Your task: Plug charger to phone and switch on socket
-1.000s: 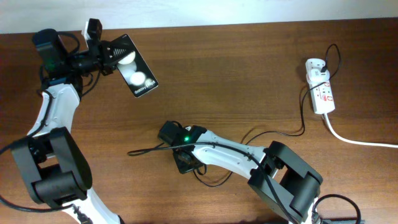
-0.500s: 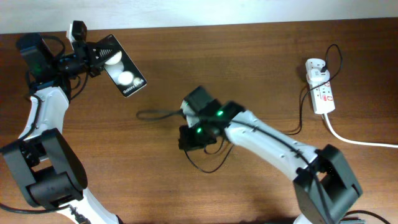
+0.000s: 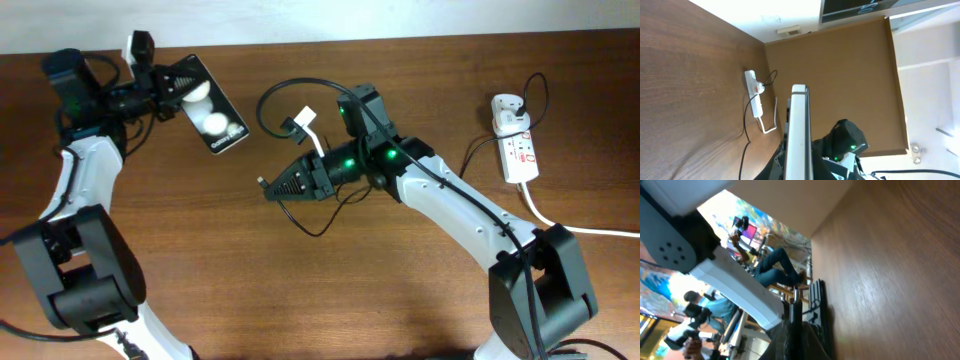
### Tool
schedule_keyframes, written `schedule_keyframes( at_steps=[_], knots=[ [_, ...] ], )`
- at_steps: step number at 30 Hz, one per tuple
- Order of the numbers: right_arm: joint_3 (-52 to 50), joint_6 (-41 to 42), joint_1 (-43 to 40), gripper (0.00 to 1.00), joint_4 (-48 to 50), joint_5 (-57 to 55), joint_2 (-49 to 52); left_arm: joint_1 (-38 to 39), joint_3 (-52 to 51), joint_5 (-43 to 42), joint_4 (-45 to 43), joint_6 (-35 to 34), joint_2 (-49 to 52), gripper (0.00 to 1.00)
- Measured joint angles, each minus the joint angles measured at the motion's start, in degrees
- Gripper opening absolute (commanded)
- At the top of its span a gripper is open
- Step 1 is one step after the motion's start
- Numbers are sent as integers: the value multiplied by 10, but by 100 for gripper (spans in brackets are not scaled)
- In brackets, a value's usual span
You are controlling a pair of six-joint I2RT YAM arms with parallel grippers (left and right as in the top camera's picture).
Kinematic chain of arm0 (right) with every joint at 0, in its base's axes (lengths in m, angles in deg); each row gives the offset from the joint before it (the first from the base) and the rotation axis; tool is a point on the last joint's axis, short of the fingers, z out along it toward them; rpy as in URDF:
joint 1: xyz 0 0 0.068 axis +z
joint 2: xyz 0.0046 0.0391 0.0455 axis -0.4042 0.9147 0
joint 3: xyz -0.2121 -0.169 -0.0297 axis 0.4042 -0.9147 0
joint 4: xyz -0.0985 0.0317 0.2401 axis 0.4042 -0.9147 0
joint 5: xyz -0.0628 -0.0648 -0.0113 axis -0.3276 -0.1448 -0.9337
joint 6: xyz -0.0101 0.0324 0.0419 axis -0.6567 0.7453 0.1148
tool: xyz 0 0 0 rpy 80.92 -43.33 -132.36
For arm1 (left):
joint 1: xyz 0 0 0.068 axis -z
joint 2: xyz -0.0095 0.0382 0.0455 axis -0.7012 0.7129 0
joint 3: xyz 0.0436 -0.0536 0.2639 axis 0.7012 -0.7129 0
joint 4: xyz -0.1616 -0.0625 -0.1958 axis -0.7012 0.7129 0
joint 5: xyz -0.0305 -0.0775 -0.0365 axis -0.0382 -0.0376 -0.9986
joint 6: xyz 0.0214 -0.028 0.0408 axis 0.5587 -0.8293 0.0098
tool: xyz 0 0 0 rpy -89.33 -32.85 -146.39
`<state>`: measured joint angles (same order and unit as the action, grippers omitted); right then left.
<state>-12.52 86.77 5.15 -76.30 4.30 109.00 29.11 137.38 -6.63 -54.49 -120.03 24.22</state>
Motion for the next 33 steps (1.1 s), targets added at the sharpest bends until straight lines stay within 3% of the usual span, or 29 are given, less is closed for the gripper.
schedule_keyframes(
  at_steps=[4, 13, 19, 33],
  knots=[
    [0, 71, 0, 4, 39, -15, 0, 25, 0, 24, -27, -24, 0, 0],
    [0, 193, 0, 4, 140, -71, -1, 49, 0, 30, -308, -228, -2, 0],
    [0, 204, 0, 4, 162, -84, -1, 49, 0, 13, -313, -290, -2, 0],
    [0, 209, 0, 4, 191, -97, -1, 49, 0, -18, -314, -300, -2, 0]
  ],
)
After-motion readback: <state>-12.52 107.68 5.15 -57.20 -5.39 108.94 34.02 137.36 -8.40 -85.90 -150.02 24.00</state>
